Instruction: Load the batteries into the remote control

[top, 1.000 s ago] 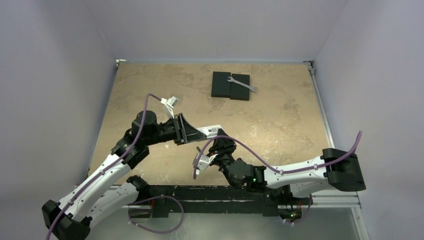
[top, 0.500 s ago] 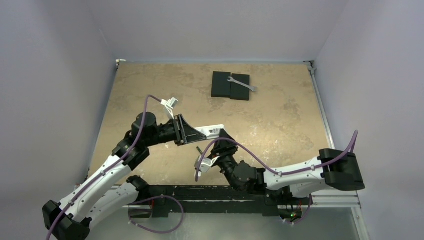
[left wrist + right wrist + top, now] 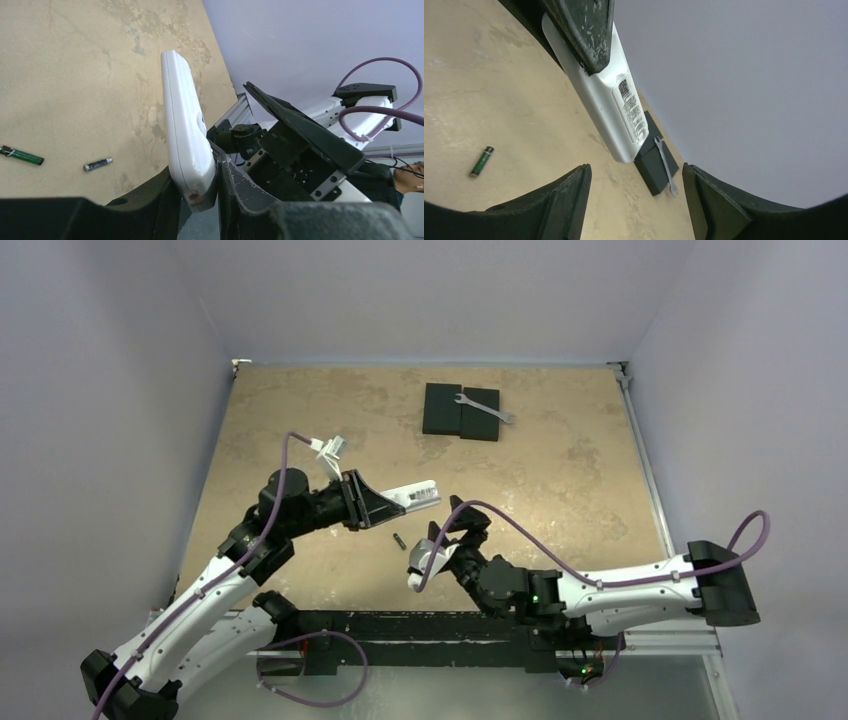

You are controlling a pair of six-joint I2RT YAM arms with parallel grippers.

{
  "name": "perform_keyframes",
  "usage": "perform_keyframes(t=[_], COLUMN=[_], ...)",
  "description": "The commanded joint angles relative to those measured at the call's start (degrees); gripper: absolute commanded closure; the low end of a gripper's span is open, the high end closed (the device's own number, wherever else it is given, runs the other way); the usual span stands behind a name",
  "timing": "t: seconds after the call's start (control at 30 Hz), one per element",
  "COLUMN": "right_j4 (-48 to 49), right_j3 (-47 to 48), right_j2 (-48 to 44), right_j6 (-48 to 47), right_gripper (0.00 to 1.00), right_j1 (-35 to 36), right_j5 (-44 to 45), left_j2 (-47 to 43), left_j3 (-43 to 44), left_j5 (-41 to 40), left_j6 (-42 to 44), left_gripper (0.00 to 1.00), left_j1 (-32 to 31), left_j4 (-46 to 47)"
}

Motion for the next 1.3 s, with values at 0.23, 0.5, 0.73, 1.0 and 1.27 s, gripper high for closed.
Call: perform_keyframes(t=[0.23, 0.5, 0.73, 1.0, 1.27], right_j4=[-28.78, -37.4, -42.07, -44.94, -41.21], right_j3=[10.26, 16.09, 19.97, 22.59, 20.54], right_j2=[-5.2, -7.09, -7.17, -5.79, -4.59], right_j6=[30.09, 44.47, 54.97, 68.64, 78.13], right_gripper=[0.22, 0.22, 0.22, 0.21, 0.24], right_j1=[-2.23, -13.17, -23.47, -35.16, -46.69], right_j5=[-10.08, -22.91, -35.79, -50.54, -72.34], left_j2=[-0.22, -0.87, -0.82, -1.07, -1.86], left_j3=[-0.12, -1.46, -2.62, -3.71, -4.12], left_j5=[-4.27, -3.99, -1.68, 0.9, 3.48], left_j6=[8.49, 10.3, 11.52, 11.63, 11.52], left_gripper=[1.0, 1.0, 1.0, 1.0, 1.0], left_j1=[0.22, 0.22, 0.22, 0.22, 0.22], left_j4=[-1.0, -1.37, -0.68, 1.68, 4.07])
